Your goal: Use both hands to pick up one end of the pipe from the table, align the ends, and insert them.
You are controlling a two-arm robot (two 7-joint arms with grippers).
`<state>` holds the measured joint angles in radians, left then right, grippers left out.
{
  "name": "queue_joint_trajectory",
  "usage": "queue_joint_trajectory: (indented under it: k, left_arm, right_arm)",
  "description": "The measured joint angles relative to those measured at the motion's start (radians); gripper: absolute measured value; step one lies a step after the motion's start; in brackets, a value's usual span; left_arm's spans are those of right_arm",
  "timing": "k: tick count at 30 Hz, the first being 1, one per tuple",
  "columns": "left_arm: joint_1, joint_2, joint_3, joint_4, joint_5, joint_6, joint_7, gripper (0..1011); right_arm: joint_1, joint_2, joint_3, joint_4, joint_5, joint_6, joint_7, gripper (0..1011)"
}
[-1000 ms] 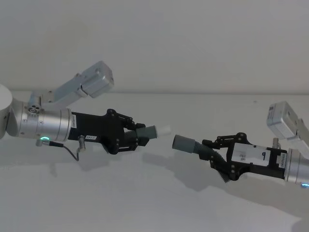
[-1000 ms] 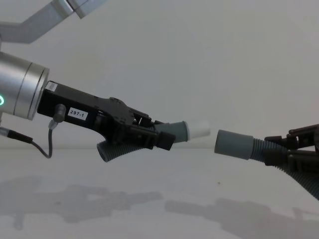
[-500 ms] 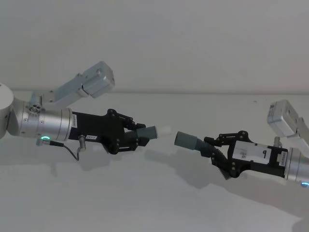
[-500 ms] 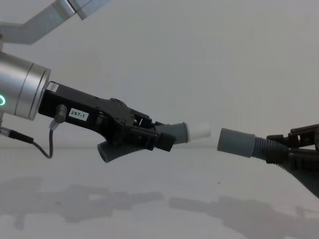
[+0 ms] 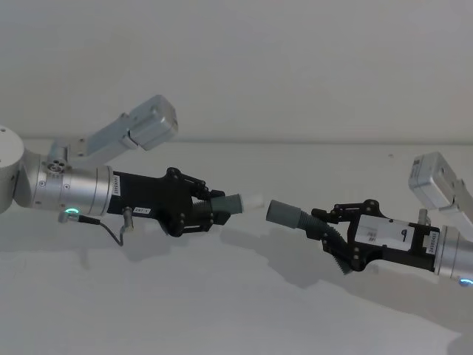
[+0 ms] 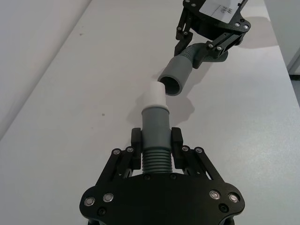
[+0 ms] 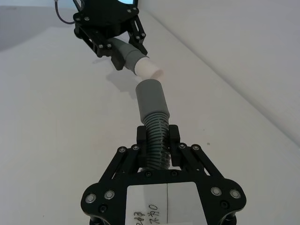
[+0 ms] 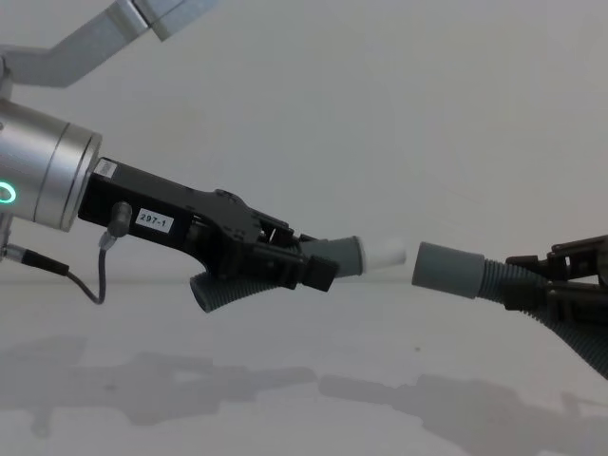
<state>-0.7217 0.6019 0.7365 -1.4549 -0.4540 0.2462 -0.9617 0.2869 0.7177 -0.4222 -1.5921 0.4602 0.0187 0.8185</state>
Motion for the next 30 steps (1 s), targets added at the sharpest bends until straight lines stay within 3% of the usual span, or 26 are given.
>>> queue_joint_trajectory:
  k: [30]
  left_arm:
    - [-0.015,0.012,0.029,-0.012,-0.014,-0.003,0.000,364]
  right_arm:
    - [0.012,0.012,-0.020,0.002,0.018,-0.008,-0.015,262]
